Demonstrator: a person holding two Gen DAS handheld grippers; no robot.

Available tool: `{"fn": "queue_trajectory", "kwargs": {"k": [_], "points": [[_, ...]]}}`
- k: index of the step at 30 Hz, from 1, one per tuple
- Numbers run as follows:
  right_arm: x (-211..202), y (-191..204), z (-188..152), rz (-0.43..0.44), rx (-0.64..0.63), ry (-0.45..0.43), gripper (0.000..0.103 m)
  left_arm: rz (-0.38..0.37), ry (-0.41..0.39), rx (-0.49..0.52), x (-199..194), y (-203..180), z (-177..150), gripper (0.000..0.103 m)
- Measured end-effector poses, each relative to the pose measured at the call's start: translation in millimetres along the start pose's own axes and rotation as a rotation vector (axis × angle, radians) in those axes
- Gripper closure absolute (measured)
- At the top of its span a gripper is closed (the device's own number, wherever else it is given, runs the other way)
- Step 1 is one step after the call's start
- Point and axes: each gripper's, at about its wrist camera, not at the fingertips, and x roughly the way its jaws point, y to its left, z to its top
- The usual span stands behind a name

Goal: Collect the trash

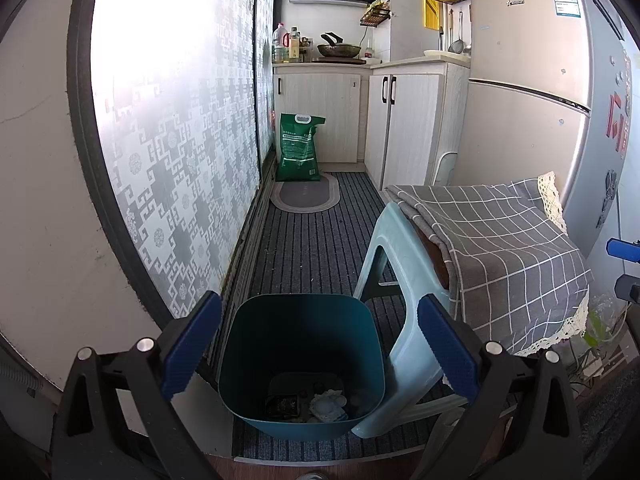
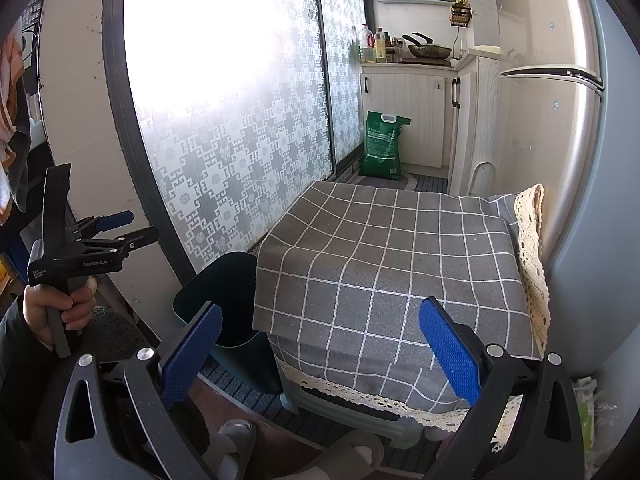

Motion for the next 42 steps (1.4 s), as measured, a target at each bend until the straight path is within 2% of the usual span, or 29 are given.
{"fn": "queue_trajectory", "kwargs": {"k": [42], "points": [[-0.7, -0.3, -3.9, 0.006, -0.010, 0.005, 0.003, -0.001, -0.001, 0.003, -0.3, -1.8, -0.1, 0.003]]}}
